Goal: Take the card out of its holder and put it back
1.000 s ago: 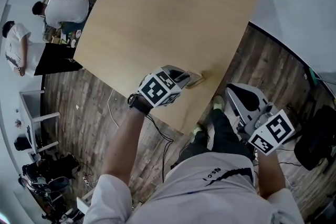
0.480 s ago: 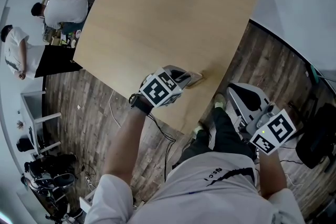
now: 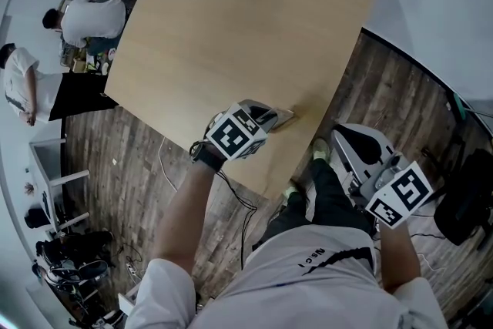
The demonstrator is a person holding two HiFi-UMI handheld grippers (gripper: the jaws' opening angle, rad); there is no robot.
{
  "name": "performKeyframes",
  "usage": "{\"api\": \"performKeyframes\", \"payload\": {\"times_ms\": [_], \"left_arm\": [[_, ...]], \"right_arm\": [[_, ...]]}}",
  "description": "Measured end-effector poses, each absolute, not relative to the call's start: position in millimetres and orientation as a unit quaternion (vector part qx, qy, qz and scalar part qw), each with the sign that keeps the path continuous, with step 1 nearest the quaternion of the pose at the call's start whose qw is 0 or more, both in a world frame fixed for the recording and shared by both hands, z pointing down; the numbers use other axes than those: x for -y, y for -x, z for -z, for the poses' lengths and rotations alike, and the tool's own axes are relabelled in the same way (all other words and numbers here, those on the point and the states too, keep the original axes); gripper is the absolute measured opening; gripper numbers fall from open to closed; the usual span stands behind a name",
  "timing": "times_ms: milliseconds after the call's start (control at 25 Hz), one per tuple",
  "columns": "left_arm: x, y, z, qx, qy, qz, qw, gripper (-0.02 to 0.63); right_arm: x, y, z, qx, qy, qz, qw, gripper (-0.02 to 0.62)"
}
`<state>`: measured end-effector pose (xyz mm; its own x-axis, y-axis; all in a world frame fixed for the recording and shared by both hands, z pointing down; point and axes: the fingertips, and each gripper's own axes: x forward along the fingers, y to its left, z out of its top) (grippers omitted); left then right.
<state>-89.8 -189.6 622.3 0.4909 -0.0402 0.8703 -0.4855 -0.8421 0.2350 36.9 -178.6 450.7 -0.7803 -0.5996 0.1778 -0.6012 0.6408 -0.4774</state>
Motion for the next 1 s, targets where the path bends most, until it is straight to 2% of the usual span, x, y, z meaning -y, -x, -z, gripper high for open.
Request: {"api": "performKeyframes", "payload": {"times_ms": [720,1000], "left_arm": [[186.7,79.6,-653.2,0.153,-0.829,-0.484,0.236,0.028],[197.9,78.4,-633.7,0.18,-0.84,-0.459,0.228,0.028]], "right_arm": [[176.4,-44.3,-466.4,0.901,-0.335,-0.276,0.012,0.014],[176.7,-39.9,-465.2,0.906,-0.325,-0.27,0.013,0.014]]}}
